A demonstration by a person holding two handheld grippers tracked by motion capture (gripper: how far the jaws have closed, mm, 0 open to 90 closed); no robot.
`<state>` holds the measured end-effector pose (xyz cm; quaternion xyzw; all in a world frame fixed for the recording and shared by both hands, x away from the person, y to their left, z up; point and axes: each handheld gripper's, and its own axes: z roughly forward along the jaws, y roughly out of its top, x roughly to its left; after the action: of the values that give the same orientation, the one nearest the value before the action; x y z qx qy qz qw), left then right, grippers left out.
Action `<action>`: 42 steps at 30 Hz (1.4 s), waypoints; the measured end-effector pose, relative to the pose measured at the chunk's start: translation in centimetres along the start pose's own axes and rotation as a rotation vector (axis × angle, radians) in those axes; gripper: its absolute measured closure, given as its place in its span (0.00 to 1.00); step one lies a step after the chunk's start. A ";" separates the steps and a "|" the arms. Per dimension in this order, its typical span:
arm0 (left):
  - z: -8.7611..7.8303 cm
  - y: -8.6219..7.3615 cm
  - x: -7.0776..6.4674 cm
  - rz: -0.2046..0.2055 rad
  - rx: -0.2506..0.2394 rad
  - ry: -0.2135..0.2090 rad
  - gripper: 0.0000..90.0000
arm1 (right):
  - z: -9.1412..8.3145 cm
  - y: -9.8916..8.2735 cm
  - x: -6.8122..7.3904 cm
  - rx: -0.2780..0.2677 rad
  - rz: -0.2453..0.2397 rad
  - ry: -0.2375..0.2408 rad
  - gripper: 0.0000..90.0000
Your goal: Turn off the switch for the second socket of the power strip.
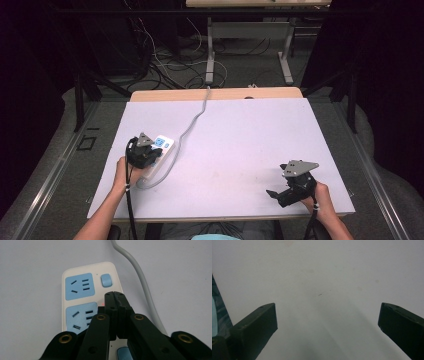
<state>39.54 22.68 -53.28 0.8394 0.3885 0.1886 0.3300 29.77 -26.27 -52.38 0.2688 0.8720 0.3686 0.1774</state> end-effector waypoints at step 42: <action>0.1 -0.5 0.2 -0.043 -0.039 -0.009 1.00 | 0.1 0.0 -0.1 0.002 -0.016 0.008 0.02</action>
<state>39.46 23.02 -53.73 0.8252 0.4011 0.1853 0.3519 29.87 -26.23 -52.43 0.2605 0.8751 0.3674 0.1769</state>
